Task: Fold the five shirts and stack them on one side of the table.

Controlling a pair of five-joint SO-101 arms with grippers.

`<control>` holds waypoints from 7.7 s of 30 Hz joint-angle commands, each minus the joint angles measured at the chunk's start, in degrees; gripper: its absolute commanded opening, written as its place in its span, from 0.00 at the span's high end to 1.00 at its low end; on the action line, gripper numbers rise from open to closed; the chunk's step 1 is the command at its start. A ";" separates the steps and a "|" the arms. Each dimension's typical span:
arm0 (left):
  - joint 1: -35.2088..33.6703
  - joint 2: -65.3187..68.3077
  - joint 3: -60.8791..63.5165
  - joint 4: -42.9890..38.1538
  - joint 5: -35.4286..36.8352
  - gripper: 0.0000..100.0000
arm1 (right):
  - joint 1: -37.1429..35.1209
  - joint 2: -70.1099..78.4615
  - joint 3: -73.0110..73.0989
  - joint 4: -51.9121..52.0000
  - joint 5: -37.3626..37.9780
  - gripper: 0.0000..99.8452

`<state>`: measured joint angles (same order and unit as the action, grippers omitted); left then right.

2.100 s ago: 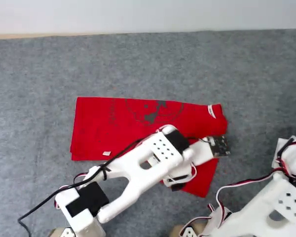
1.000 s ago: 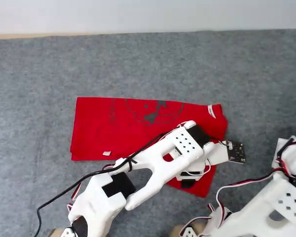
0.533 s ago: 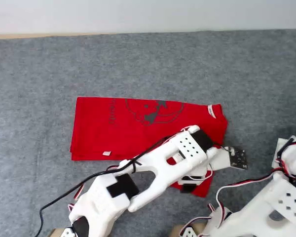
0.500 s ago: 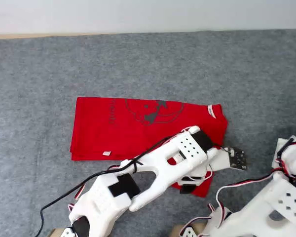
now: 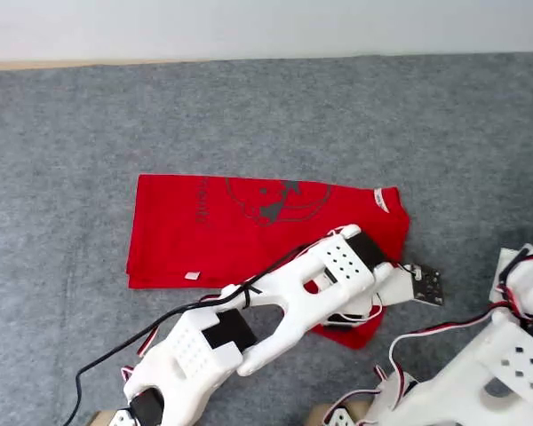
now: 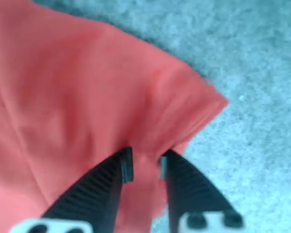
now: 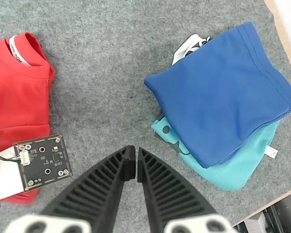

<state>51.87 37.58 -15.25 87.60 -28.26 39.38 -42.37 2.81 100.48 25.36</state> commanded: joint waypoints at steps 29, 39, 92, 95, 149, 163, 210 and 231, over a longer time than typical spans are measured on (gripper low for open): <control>-16.00 5.19 -26.51 5.19 -0.35 1.00 | -0.57 -0.75 -0.26 1.71 0.26 0.99; -19.96 16.79 -43.47 8.26 0.97 0.99 | -2.86 -0.75 -0.18 1.89 0.26 0.99; -13.98 -9.93 -13.58 12.66 3.16 0.82 | -2.86 -0.75 4.40 1.54 0.26 0.99; -13.89 -8.88 -13.41 12.66 3.69 0.82 | -2.86 -0.75 4.40 1.54 0.26 0.99; -16.53 0.44 -20.18 7.21 4.04 0.81 | -2.68 -1.27 4.40 1.98 0.62 0.99; -16.35 13.54 -32.75 10.11 4.13 0.91 | -2.59 -1.27 4.40 2.07 0.62 0.99; -15.74 13.10 -39.08 12.84 6.59 0.81 | -2.59 -1.19 4.40 2.07 0.62 0.99; -17.23 16.09 -58.77 11.52 11.96 0.81 | -2.59 -1.27 4.40 2.07 0.62 0.99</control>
<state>35.69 54.11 -71.87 98.86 -16.84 37.10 -42.73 7.21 100.48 25.36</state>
